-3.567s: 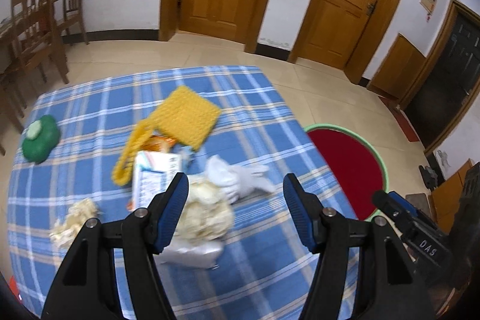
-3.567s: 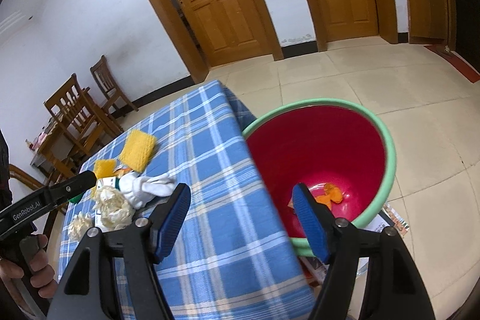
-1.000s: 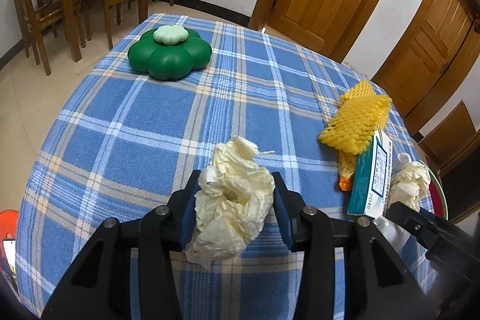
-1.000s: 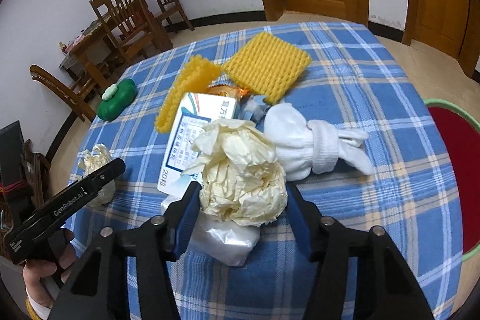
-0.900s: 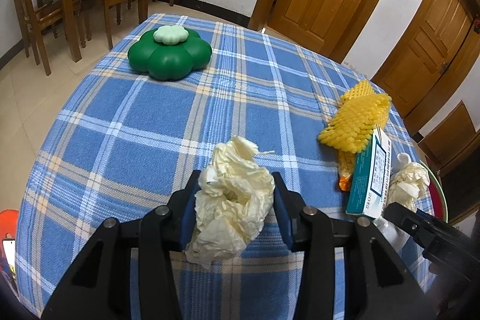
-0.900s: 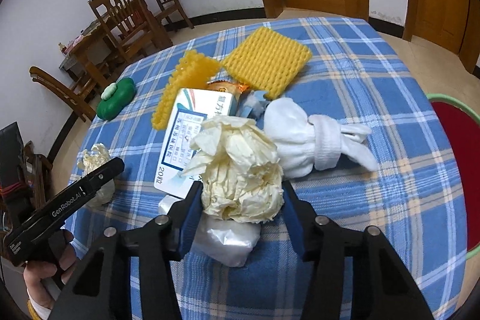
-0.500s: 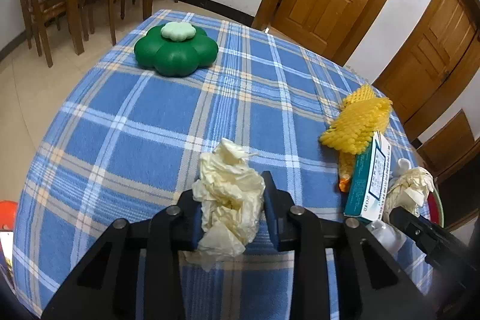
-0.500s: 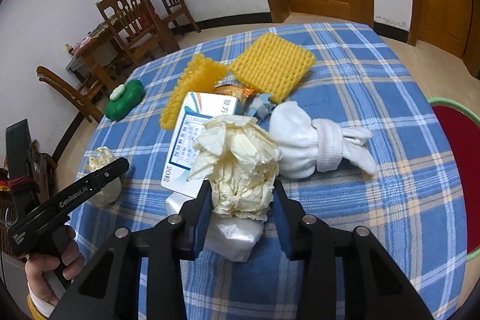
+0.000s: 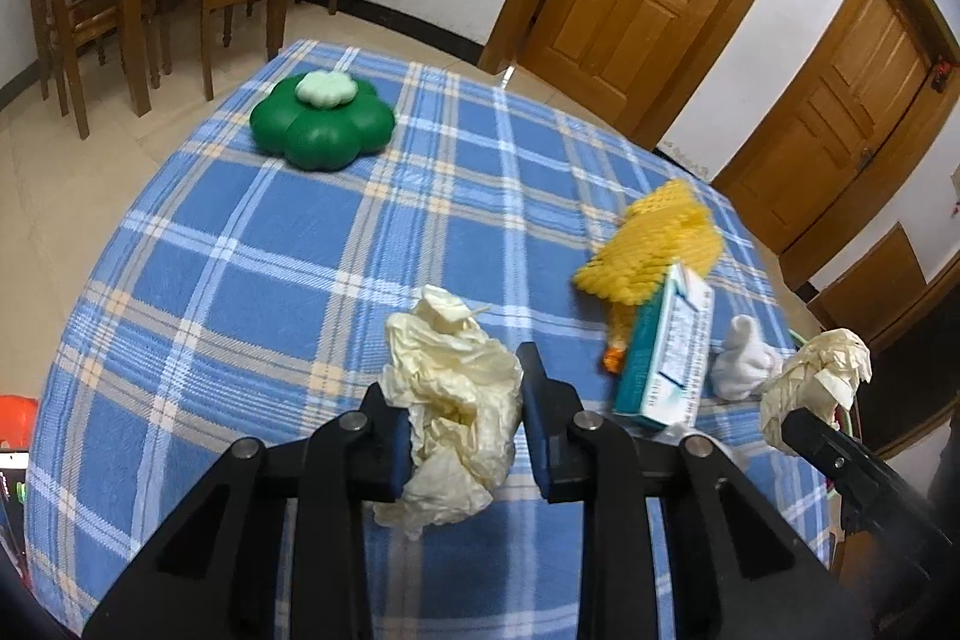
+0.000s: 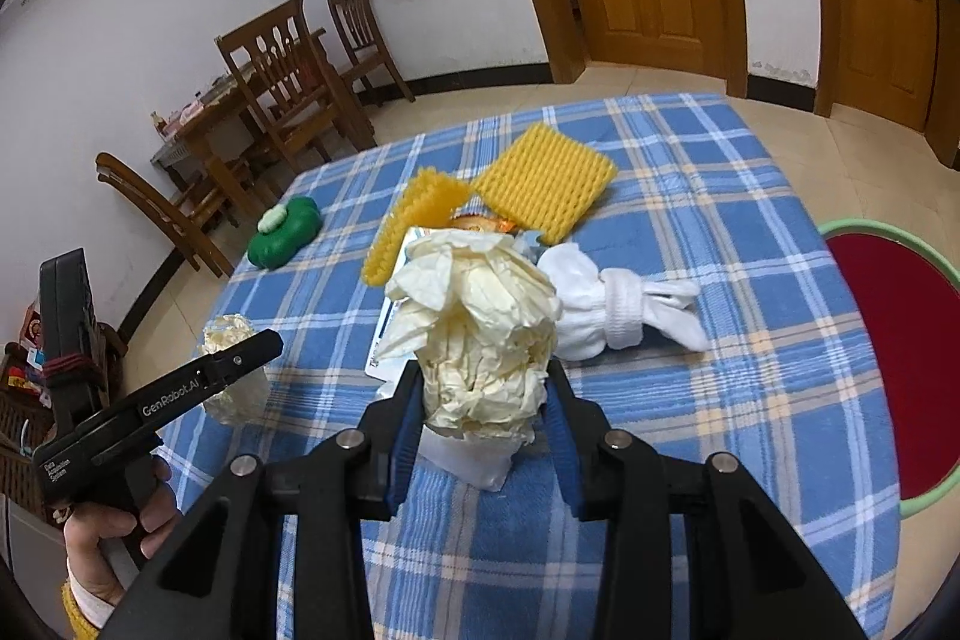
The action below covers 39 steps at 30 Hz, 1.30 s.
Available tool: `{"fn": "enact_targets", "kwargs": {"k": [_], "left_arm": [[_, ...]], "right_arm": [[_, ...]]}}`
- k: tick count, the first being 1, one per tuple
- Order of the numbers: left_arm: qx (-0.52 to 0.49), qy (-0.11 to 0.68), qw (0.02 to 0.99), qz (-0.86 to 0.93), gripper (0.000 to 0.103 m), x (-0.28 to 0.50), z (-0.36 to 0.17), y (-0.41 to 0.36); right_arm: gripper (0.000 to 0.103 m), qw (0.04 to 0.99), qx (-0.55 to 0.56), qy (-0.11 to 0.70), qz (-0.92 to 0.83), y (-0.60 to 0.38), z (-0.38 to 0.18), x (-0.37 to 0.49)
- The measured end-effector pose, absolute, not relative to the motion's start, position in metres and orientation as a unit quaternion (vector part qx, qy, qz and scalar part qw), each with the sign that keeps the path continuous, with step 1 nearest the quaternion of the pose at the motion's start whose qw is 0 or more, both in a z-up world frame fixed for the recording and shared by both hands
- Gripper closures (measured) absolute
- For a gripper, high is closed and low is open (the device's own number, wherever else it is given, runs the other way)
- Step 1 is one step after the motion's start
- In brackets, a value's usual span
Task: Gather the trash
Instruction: 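Carry both tissues over the red bin and release them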
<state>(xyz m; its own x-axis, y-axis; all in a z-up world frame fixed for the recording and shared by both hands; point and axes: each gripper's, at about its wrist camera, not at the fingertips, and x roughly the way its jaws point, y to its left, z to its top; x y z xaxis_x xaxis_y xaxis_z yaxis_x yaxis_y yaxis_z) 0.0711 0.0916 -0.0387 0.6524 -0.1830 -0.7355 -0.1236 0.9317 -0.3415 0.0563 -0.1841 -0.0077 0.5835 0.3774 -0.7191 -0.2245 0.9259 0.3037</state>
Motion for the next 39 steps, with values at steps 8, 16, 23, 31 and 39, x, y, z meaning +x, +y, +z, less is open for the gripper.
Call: {"fn": "enact_targets", "kwargs": {"k": [8,16,23,31,39], "left_arm": [[-0.183,0.402,0.896,-0.044,0.073,0.06,-0.018,0.077],[-0.189,0.399,0.893,-0.086,0.073,0.053,-0.003,0.06],[-0.173,0.391,0.896,-0.117,0.073,0.053,0.013,0.036],[-0.151,0.385,0.897,-0.158,0.073,0.057,0.031,-0.001],[-0.129,0.388,0.893,-0.187,0.073,0.063,0.037,-0.035]], "right_arm": [[0.062,0.894,0.104,0.402,0.166,-0.202,0.007,0.043],[0.062,0.9,0.115,0.389,0.157,-0.217,0.023,0.033],[0.062,0.909,0.126,0.373,0.141,-0.237,0.033,0.025],[0.062,0.915,0.15,0.36,0.105,-0.272,0.037,0.022],[0.062,0.917,0.176,0.352,0.066,-0.313,0.034,0.021]]}}
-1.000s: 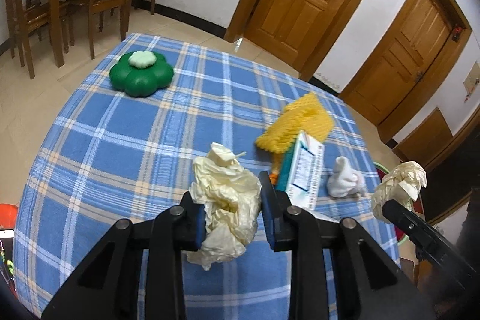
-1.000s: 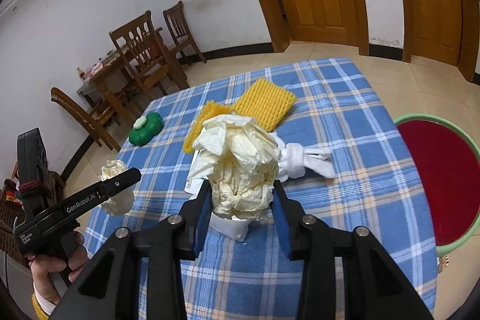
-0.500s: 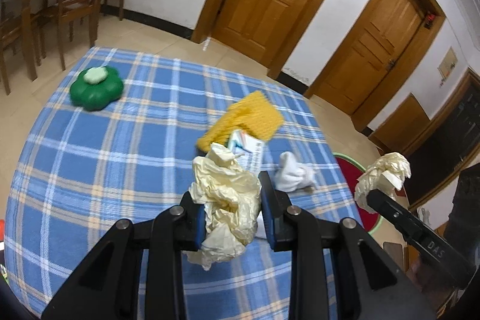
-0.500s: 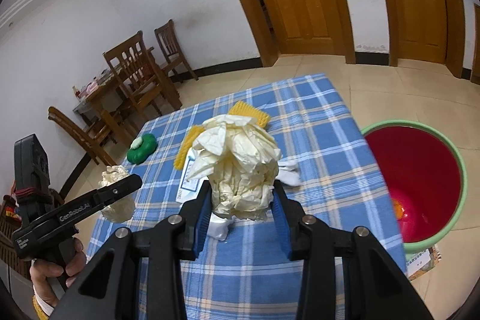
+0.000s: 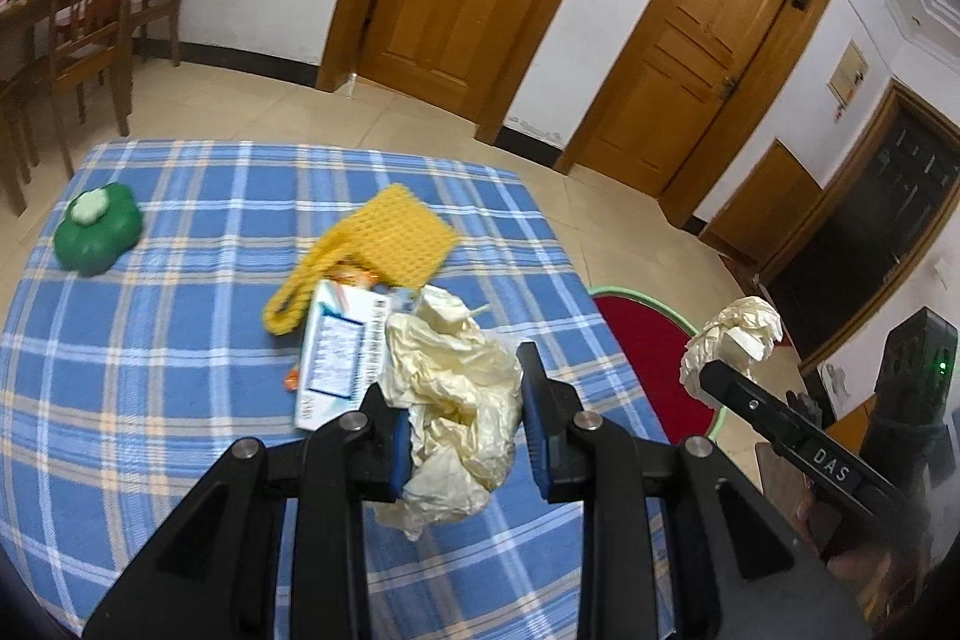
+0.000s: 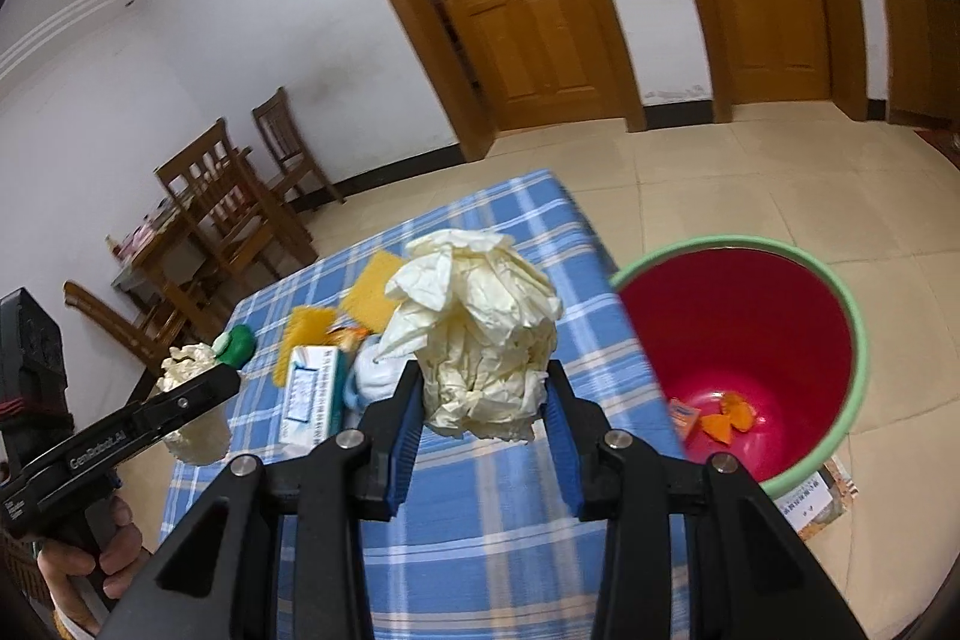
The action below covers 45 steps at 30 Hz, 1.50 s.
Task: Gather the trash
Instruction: 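Carry both tissues over the red bin and release them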
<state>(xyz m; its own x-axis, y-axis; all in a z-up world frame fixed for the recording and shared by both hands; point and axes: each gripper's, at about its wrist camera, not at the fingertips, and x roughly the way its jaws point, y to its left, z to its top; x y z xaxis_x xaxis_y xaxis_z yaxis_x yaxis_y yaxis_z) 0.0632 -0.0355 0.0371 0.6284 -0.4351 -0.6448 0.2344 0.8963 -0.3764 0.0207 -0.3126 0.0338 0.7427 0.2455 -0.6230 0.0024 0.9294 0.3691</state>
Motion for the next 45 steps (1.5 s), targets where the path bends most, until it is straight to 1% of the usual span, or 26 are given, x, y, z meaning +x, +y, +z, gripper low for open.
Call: {"fn": "enact_targets", "kwargs": {"k": [17,32,35,37,39,45], "left_arm": [[-0.076,0.407,0.876,-0.247,0.073,0.093,0.032,-0.118],[-0.035,0.424,0.854,-0.299,0.073,0.113,0.013,-0.19],[-0.029,0.431,0.848,-0.307,0.073,0.118,0.007,-0.202],[-0.025,0.433,0.845,-0.312,0.073,0.121,0.004,-0.21],[-0.023,0.434,0.843,-0.318,0.073,0.121,0.002,-0.217],[-0.014,0.441,0.836,-0.325,0.073,0.123,-0.004,-0.231]], "right_arm": [[0.062,0.91,0.221,0.352,0.003,-0.377,0.01,0.018],[0.061,0.887,0.257,0.38,-0.052,-0.43,-0.031,0.028],[0.06,0.884,0.257,0.387,-0.058,-0.435,-0.038,0.029],[0.057,0.881,0.256,0.393,-0.06,-0.438,-0.043,0.03],[0.056,0.88,0.255,0.397,-0.063,-0.44,-0.046,0.031],[0.047,0.879,0.255,0.398,-0.063,-0.445,-0.051,0.029]]}}
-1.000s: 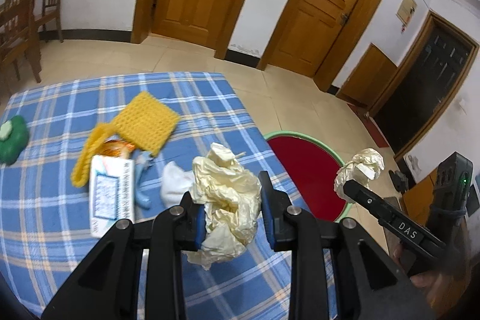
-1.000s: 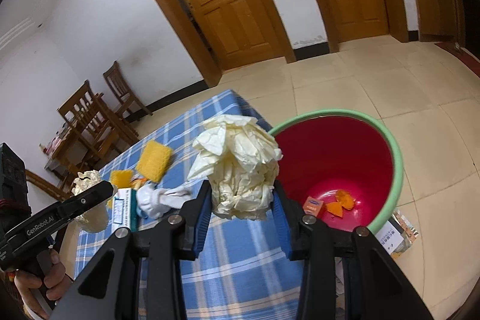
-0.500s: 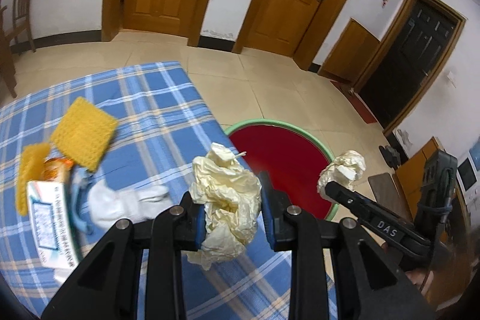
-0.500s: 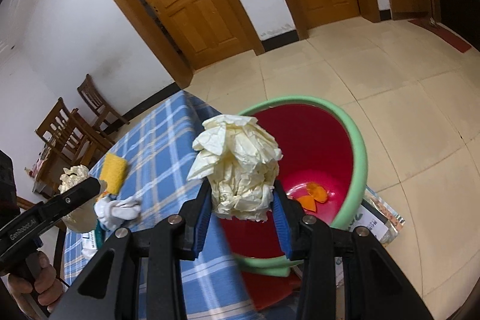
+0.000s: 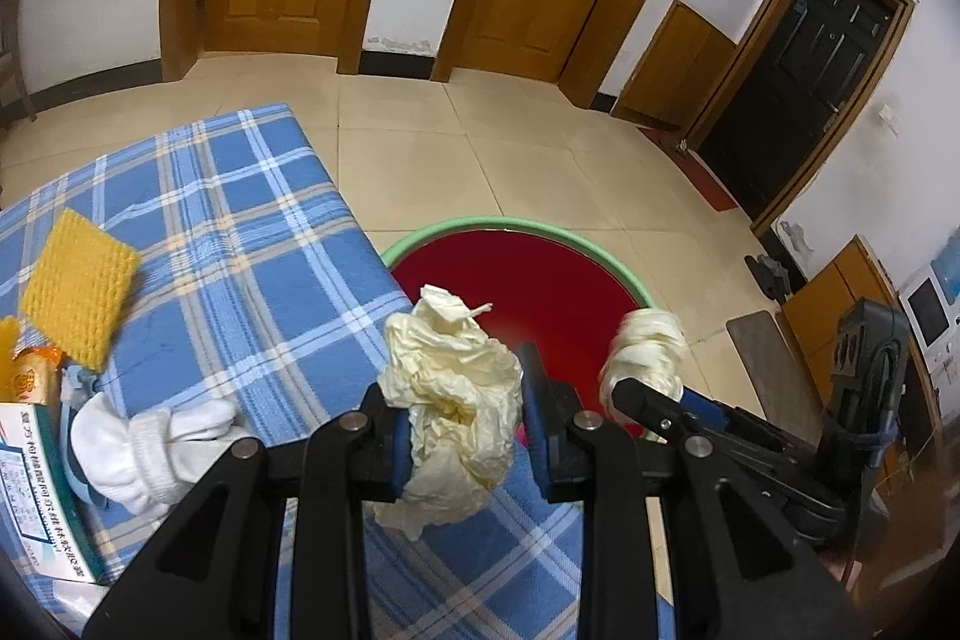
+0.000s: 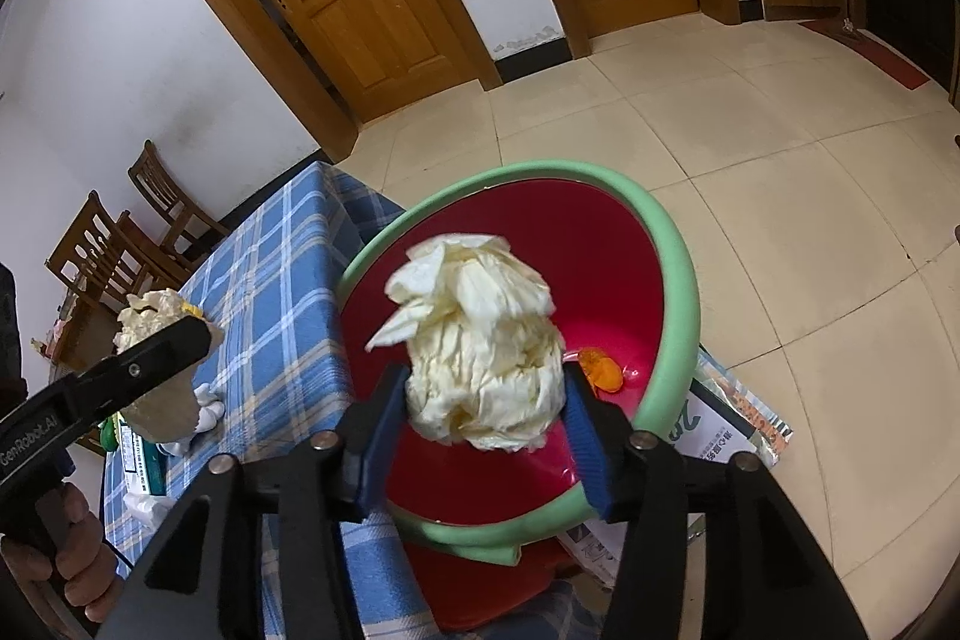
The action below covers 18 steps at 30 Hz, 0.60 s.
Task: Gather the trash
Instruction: 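Carry both tissues over the red bin and release them, then move both tools back from the bin toward the table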
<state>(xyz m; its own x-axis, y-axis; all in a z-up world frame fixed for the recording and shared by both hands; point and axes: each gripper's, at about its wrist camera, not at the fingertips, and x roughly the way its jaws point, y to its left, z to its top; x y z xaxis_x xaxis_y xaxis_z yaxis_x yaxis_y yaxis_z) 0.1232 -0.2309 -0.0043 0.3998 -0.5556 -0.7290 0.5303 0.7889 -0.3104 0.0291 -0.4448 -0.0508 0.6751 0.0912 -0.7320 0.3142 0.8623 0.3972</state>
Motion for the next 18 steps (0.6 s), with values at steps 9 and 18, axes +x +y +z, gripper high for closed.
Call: {"fn": "enact_targets", "kwargs": {"k": [9,18], "left_arm": [[-0.003,0.442,0.832,-0.336,0.073,0.126,-0.007,-0.246],[0.013,0.433,0.826,-0.361,0.073,0.129,-0.006,-0.273]], "right_arm": [[0.043,0.884,0.259,0.383,-0.07,-0.45,-0.045,0.022],[0.042,0.89,0.254,0.37,-0.081,-0.457,-0.039,0.015]]}}
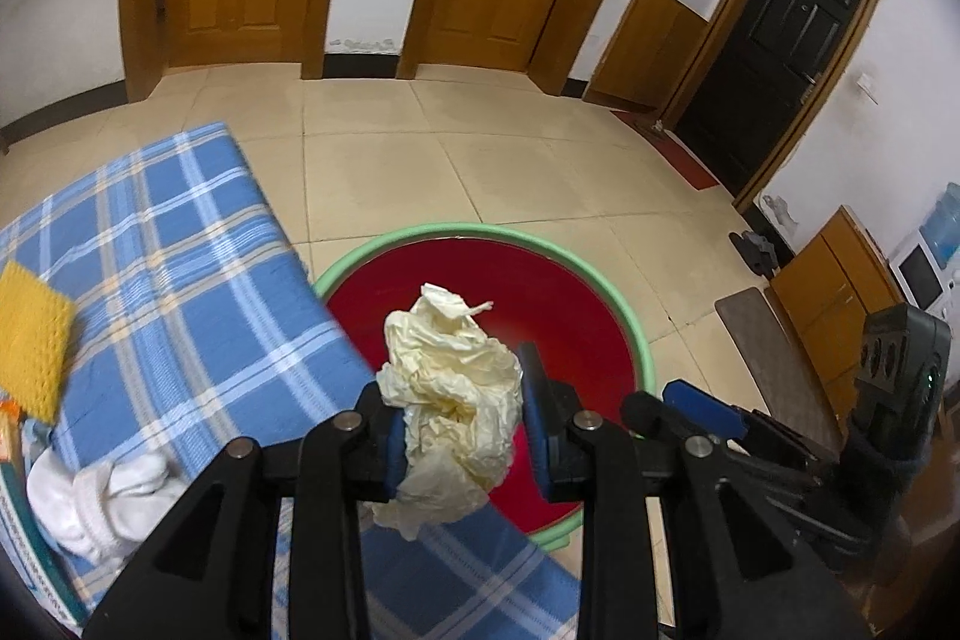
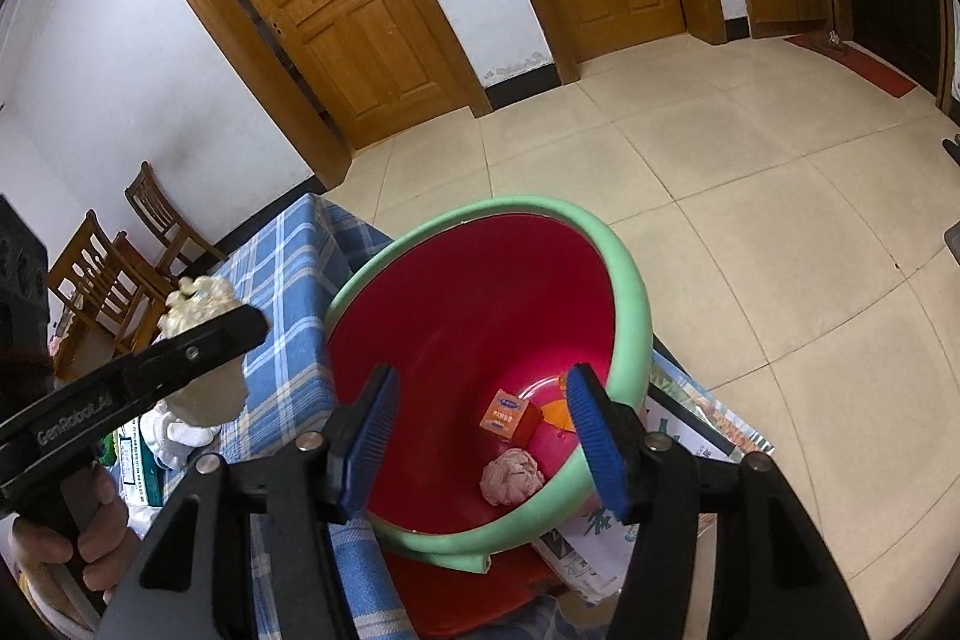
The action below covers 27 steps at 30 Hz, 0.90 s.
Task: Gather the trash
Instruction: 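Move both tools back from the bin toward the table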
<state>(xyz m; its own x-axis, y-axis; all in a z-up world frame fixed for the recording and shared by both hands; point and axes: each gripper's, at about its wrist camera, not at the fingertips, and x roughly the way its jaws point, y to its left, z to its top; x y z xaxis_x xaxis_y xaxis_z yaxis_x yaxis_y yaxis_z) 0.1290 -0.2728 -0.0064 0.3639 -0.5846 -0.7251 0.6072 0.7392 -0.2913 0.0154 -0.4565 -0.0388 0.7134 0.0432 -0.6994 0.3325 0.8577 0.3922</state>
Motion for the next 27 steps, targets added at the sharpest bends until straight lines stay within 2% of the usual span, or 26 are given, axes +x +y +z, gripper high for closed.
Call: {"fn": "enact_targets", "kwargs": {"k": [3,5,7,19,27], "left_arm": [[0.021,0.431,0.827,-0.36,0.065,0.13,-0.005,-0.279],[0.019,0.427,0.83,-0.358,0.054,0.13,-0.003,-0.278],[0.014,0.423,0.834,-0.354,0.048,0.13,0.0,-0.276],[-0.012,0.417,0.847,-0.33,0.048,0.127,0.012,-0.248],[-0.027,0.416,0.857,-0.302,0.048,0.119,0.018,-0.216]], "right_arm": [[0.042,0.889,0.258,0.369,-0.082,-0.458,-0.039,0.014],[0.042,0.889,0.259,0.368,-0.082,-0.459,-0.039,0.013],[0.042,0.89,0.259,0.366,-0.082,-0.46,-0.039,0.012],[0.042,0.893,0.257,0.361,-0.074,-0.454,-0.033,0.01],[0.036,0.897,0.25,0.359,-0.063,-0.442,-0.024,0.011]]}}
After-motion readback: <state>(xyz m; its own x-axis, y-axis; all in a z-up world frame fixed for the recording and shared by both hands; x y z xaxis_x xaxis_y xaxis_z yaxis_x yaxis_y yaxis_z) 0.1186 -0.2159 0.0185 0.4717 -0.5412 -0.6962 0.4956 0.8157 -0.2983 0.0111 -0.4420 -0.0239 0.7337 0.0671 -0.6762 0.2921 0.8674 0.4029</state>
